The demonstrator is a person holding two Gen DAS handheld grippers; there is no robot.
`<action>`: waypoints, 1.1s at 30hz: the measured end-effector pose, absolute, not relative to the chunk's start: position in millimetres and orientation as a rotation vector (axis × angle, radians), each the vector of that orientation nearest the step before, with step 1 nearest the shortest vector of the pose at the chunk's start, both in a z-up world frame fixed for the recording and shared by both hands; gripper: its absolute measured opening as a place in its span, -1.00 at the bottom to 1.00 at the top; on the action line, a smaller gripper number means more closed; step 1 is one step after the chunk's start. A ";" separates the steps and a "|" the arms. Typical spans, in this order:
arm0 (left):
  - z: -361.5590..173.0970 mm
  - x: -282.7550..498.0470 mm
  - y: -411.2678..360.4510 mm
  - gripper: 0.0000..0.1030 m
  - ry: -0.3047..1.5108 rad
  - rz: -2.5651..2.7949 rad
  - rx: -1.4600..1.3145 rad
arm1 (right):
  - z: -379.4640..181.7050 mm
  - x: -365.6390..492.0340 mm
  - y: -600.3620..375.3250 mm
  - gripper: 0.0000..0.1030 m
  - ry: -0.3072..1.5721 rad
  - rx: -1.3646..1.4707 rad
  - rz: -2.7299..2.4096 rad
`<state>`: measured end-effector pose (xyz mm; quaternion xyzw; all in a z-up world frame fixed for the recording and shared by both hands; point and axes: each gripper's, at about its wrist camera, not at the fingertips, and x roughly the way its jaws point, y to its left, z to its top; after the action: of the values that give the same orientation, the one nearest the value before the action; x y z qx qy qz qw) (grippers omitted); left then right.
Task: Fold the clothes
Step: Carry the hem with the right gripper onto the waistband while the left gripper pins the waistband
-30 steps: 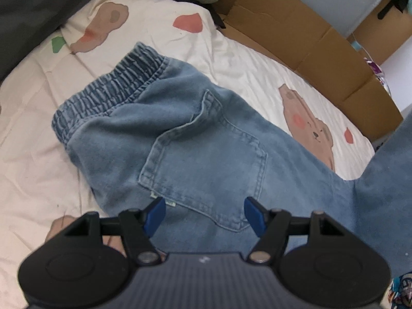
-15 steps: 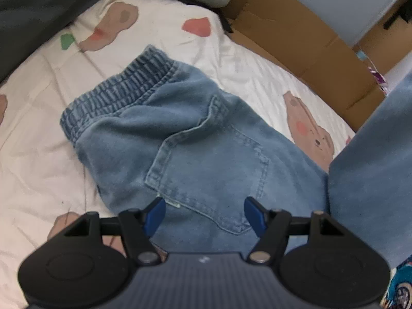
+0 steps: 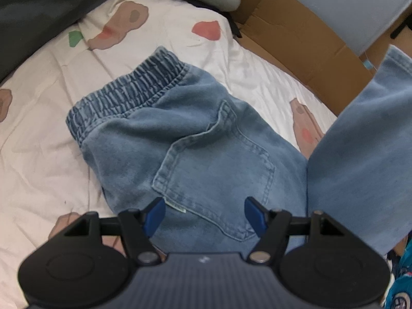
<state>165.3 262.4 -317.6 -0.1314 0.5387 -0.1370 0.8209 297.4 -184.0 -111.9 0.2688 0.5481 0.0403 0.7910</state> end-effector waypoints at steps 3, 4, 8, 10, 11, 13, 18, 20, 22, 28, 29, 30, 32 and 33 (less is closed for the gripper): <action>-318.8 167.9 262.5 0.37 1.142 -0.296 -0.278 | -121.2 313.1 -172.3 -0.84 1.195 0.565 0.092; -319.3 169.1 262.4 0.37 1.141 -0.298 -0.276 | -124.9 317.5 -168.8 -0.84 1.199 0.568 0.094; -320.9 176.9 260.6 0.37 1.133 -0.314 -0.268 | -139.6 329.3 -156.5 -0.84 1.218 0.576 0.102; -321.7 182.8 257.9 0.37 1.125 -0.323 -0.258 | -146.6 334.7 -151.0 -0.84 1.226 0.581 0.105; -322.3 186.5 255.9 0.37 1.122 -0.329 -0.251 | -149.1 336.8 -149.4 -0.84 1.227 0.584 0.106; -322.7 192.7 253.2 0.33 1.113 -0.333 -0.243 | -153.2 339.9 -148.3 -0.84 1.226 0.596 0.107; -317.3 210.3 244.0 0.24 1.081 -0.368 -0.249 | -163.9 349.3 -150.2 -0.84 1.221 0.637 0.099; -313.4 216.4 240.5 0.16 1.063 -0.386 -0.257 | -170.0 353.4 -150.3 -0.84 1.223 0.657 0.094; -312.1 222.4 238.0 0.05 1.051 -0.388 -0.244 | -176.2 357.4 -149.5 -0.84 1.225 0.677 0.090; -322.0 243.7 234.1 -0.32 1.055 -0.378 -0.236 | -190.1 365.5 -142.4 -0.84 1.230 0.704 0.101; -324.8 248.2 233.6 -0.34 1.057 -0.367 -0.229 | -192.1 367.4 -141.5 -0.84 1.230 0.709 0.102; -327.7 252.2 233.6 -0.34 1.058 -0.354 -0.227 | -194.7 368.9 -140.6 -0.84 1.229 0.718 0.102; -334.9 261.4 234.7 -0.37 1.061 -0.312 -0.213 | -199.7 371.1 -137.2 -0.84 1.229 0.733 0.102; -338.3 265.0 234.1 -0.46 1.063 -0.286 -0.189 | -201.8 371.7 -135.3 -0.84 1.230 0.739 0.104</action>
<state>265.0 234.1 -338.3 -0.0898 0.5041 -0.1355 0.8482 371.7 -135.3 -201.8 0.3383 0.5634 0.0475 0.7523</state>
